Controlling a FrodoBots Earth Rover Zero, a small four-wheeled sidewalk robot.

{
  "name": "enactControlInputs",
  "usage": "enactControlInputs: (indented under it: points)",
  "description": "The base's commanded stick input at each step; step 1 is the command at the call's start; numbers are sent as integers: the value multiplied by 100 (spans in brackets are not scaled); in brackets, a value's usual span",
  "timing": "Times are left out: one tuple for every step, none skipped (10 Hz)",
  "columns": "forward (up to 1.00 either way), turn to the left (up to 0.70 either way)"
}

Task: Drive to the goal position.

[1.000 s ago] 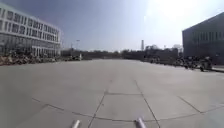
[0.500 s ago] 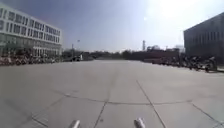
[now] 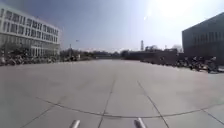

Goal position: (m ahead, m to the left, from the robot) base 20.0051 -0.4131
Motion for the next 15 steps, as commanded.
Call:
enactControlInputs:
  points:
    - [70,0]
    - [70,0]
    - [70,0]
    - [70,-9]
    - [70,-32]
    - [70,-35]
    - [70,-34]
    - [70,-19]
    - [70,-4]
    - [70,0]
    - [70,0]
    - [70,0]
    - [70,0]
    - [70,0]
    - [70,0]
